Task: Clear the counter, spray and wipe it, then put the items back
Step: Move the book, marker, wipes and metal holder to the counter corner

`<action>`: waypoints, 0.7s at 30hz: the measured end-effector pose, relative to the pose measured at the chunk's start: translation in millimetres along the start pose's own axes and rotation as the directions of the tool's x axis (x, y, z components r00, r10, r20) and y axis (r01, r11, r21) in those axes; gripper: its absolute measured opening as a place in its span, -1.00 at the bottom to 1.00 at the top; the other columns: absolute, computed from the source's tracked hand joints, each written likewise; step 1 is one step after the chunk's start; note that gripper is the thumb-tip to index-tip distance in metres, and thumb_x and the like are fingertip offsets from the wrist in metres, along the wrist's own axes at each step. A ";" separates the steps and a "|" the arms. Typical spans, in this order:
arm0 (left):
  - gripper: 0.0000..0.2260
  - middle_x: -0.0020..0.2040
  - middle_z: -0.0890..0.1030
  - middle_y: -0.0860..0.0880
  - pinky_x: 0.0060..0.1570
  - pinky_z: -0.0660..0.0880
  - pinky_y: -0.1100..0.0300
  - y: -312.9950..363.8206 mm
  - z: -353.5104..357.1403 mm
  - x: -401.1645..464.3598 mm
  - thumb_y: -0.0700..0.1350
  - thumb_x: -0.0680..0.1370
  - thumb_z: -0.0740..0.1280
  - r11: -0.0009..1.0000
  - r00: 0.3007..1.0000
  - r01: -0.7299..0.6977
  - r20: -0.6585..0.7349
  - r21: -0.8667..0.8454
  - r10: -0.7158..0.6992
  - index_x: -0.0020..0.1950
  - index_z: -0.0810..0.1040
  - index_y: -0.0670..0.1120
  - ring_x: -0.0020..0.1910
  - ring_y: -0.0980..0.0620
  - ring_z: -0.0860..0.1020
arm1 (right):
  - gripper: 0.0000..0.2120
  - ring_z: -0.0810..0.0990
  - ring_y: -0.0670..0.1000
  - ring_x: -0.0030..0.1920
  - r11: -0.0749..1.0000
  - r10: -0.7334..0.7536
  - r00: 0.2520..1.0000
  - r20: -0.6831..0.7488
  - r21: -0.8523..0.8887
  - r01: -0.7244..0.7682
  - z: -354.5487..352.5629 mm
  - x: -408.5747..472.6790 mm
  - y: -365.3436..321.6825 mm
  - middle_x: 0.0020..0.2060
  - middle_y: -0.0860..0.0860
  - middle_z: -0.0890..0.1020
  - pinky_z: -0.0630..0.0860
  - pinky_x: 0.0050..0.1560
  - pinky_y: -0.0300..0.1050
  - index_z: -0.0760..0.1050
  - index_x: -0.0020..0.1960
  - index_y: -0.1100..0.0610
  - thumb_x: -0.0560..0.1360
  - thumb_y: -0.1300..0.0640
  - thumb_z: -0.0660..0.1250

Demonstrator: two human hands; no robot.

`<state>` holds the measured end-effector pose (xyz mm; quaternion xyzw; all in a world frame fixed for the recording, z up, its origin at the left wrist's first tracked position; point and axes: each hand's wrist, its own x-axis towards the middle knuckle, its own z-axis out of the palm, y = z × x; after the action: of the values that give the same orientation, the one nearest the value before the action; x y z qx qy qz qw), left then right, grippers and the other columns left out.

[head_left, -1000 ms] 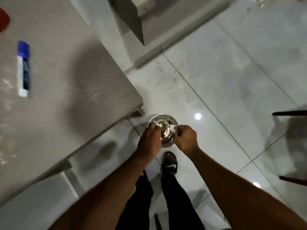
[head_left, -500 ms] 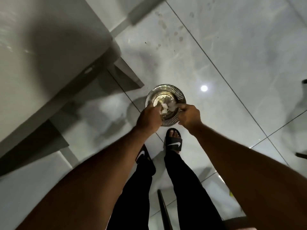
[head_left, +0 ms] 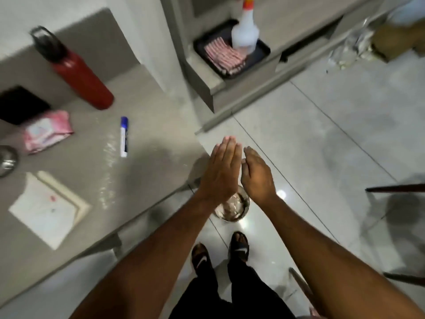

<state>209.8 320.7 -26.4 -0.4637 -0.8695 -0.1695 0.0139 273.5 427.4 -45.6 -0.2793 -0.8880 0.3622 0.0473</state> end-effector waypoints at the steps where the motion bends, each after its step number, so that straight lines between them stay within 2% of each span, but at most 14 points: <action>1: -0.54 0.43 0.36 -0.34 0.44 0.26 -0.15 -4.7 -17.3 7.7 -0.18 0.64 -0.13 0.999 0.999 0.020 -0.036 0.032 -0.019 0.42 0.34 -0.33 0.46 -0.28 0.29 | -0.58 0.32 0.15 0.50 0.997 -0.064 0.998 0.013 -0.042 0.064 -8.7 8.6 -19.3 0.46 0.21 0.40 0.17 0.53 -0.03 0.33 0.47 0.27 0.66 0.17 0.09; 3: -0.55 0.46 0.31 -0.34 0.48 0.17 -0.16 -24.4 -56.6 17.2 -0.17 0.61 -0.03 0.985 0.994 0.077 -0.094 0.155 -0.063 0.45 0.28 -0.33 0.49 -0.29 0.23 | -0.54 0.19 0.14 0.56 0.982 -0.174 0.984 0.029 -0.073 0.176 -23.4 25.8 -61.2 0.53 0.21 0.28 0.08 0.57 0.02 0.23 0.53 0.28 0.67 0.14 0.04; 5: -0.48 0.50 0.23 -0.35 0.52 0.04 -0.16 -50.5 -94.4 19.8 -0.13 0.57 0.10 0.953 0.982 0.171 -0.122 0.248 -0.144 0.49 0.18 -0.33 0.52 -0.29 0.15 | -0.51 0.09 0.15 0.59 0.961 -0.266 0.964 0.026 -0.074 0.267 -31.5 42.3 -100.9 0.56 0.21 0.20 -0.01 0.58 0.04 0.15 0.55 0.28 0.68 0.12 0.00; 7: -0.45 0.51 0.19 -0.36 0.51 0.02 -0.18 -75.5 -128.1 15.2 -0.09 0.58 0.14 0.916 0.956 0.280 -0.176 0.289 -0.236 0.50 0.14 -0.33 0.52 -0.31 0.12 | -0.50 0.05 0.15 0.60 0.932 -0.351 0.936 0.023 -0.086 0.352 -34.2 55.3 -138.0 0.57 0.22 0.16 -0.05 0.59 0.04 0.12 0.56 0.30 0.68 0.11 -0.01; 11: -0.47 0.50 0.20 -0.38 0.49 0.08 -0.21 -121.3 -188.3 -20.3 -0.08 0.60 0.13 0.833 0.897 0.429 -0.277 0.350 -0.345 0.49 0.17 -0.36 0.51 -0.33 0.15 | -0.50 0.04 0.18 0.60 0.845 -0.516 0.854 0.071 -0.123 0.521 -15.8 64.7 -215.1 0.57 0.23 0.15 -0.05 0.58 0.06 0.10 0.56 0.29 0.68 0.09 -0.02; 15: -0.46 0.54 0.09 -0.35 0.53 -0.06 -0.15 -169.2 -229.4 -83.2 -0.08 0.62 0.11 0.734 0.815 0.578 -0.296 0.356 -0.499 0.52 0.08 -0.33 0.54 -0.29 0.04 | -0.48 -0.02 0.15 0.61 0.755 -0.621 0.761 0.190 -0.119 0.645 30.7 37.1 -286.5 0.59 0.20 0.07 -0.08 0.58 0.03 0.03 0.59 0.25 0.69 0.07 -0.03; 19: -0.45 0.55 0.05 -0.33 0.52 -0.04 -0.16 -216.1 -238.0 -155.9 -0.04 0.64 0.03 0.643 0.733 0.679 -0.276 0.355 -0.622 0.54 0.02 -0.32 0.56 -0.27 -0.01 | -0.47 0.04 0.17 0.59 0.623 -0.695 0.622 0.360 -0.129 0.771 95.2 -10.7 -330.8 0.59 0.20 0.08 -0.05 0.57 0.03 0.02 0.59 0.23 0.68 0.05 0.00; 21: -0.46 0.55 0.06 -0.33 0.52 -0.01 -0.15 -236.8 -231.6 -194.1 -0.04 0.64 0.00 0.609 0.701 0.710 -0.275 0.353 -0.658 0.53 0.05 -0.32 0.55 -0.27 0.01 | -0.46 0.05 0.17 0.59 0.592 -0.688 0.586 0.429 -0.136 0.794 133.0 -26.8 -343.9 0.59 0.19 0.08 -0.05 0.58 0.03 0.01 0.59 0.23 0.68 0.04 -0.01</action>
<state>97.4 -27.5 89.9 -0.0698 -0.9923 0.0090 0.1018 99.2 131.1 90.3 0.1843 -0.9616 0.2035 0.0010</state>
